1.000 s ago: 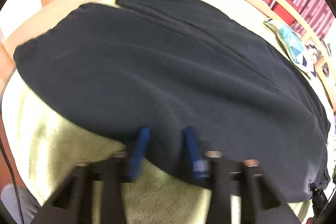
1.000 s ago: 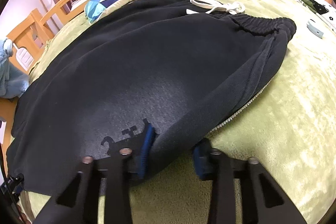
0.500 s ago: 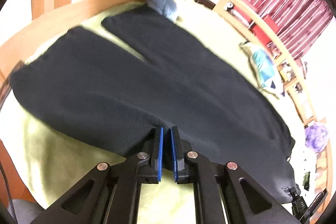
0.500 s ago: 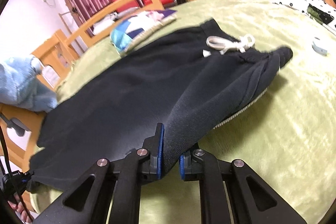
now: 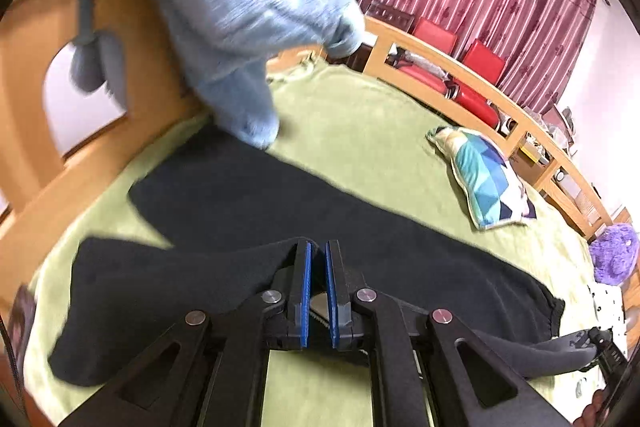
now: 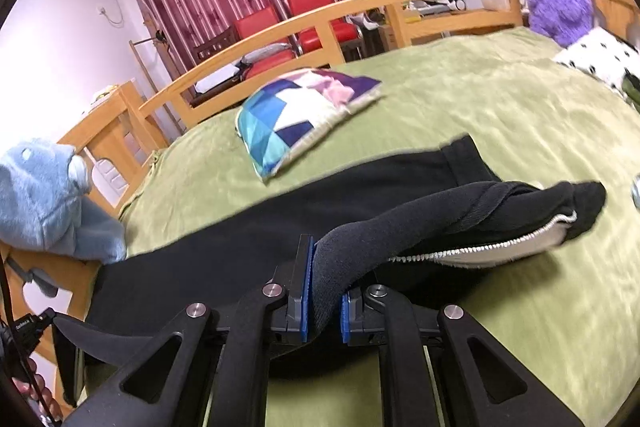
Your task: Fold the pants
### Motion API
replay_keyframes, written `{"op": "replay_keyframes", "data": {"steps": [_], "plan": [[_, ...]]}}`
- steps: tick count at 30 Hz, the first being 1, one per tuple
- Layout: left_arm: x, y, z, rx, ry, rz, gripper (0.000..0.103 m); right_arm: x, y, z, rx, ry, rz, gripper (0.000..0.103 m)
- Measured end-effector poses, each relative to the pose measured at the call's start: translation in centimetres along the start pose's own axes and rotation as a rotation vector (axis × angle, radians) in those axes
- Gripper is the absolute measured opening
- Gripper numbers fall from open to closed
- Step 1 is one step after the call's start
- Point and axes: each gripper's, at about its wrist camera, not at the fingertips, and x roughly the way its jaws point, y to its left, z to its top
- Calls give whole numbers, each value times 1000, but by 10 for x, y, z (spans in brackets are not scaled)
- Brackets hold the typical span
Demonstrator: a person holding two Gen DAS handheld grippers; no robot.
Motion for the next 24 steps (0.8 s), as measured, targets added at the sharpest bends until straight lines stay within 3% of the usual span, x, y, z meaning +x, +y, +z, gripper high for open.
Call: {"op": "replay_keyframes", "data": {"steps": [10,15,20,24], "plan": [[91,-41,46,20,-21,16,8,99,14,49,28,-20,12,9],[140,-51,44,23,-10,47,8,146,15,45,13,-4,-4,9],[174,-43,39,0,9,56,8,179,-1,36,94,3,30,9],[195,-37,25,0,35,49,7,212,0,17,37,80,-48,15]]}}
